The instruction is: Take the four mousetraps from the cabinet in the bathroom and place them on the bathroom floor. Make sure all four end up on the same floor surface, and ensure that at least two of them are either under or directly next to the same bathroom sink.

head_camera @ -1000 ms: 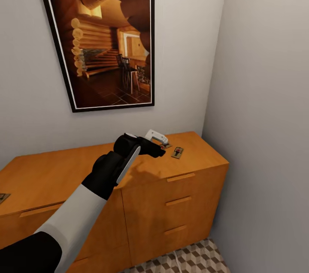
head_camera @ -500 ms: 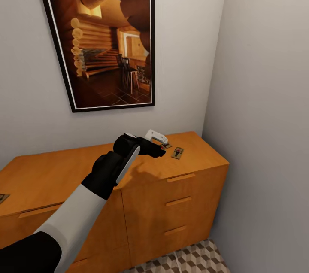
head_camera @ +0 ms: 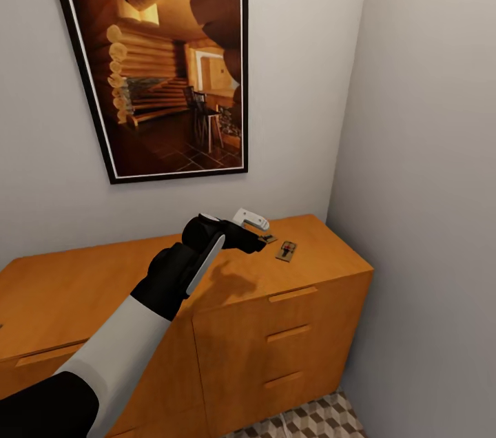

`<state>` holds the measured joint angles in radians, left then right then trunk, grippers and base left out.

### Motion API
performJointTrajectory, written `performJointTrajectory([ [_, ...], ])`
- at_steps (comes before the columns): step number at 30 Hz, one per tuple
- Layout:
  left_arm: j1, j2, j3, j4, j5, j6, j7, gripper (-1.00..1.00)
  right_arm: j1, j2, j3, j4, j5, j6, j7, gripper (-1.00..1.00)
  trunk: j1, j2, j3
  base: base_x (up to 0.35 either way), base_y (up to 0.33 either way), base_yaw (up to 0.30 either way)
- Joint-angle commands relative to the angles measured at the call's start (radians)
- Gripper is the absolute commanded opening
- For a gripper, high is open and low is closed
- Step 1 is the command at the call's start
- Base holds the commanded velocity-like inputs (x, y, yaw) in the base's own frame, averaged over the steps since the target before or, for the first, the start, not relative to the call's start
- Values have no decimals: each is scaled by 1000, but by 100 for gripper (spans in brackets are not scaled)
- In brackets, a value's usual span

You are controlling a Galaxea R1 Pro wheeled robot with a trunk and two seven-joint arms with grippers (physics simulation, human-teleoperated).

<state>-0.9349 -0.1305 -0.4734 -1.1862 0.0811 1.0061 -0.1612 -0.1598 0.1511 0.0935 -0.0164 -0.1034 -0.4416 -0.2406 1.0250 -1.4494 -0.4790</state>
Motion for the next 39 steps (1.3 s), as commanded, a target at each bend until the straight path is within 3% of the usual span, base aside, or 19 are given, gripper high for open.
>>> performJointTrajectory([
  [1, -1, 0, 0, 0, 8, 5, 4, 100, 1, 0, 9, 1, -12, 52, 12, -100, 0, -1, -1, 17, 0, 0],
  [2, -1, 0, 0, 1, 8, 5, 4, 100, 4, -1, 9, 1, -12, 107, 32, -100, 0, -1, -1, 11, 0, 0],
  [5, -1, 0, -1, 2, 8, 5, 4, 100, 8, -5, 8, 0, -12, 178, 78, -100, 0, -1, -1, 7, 0, 0],
  [8, -1, 0, -1, 2, 9, 5, 4, 100, 15, -8, 8, 0, -12, 213, 108, -100, 0, -1, -1, 2, 0, 0],
  [18, -1, 0, -3, 6, 9, 5, 3, 100, 21, -13, 8, 0, -12, 228, 125, -100, 0, -1, -1, 15, 0, 0],
  [39, -1, 0, -5, 9, 9, 6, 3, 100, 23, -13, 8, 0, -12, 230, 127, -100, 0, -1, -1, 145, 0, 0],
])
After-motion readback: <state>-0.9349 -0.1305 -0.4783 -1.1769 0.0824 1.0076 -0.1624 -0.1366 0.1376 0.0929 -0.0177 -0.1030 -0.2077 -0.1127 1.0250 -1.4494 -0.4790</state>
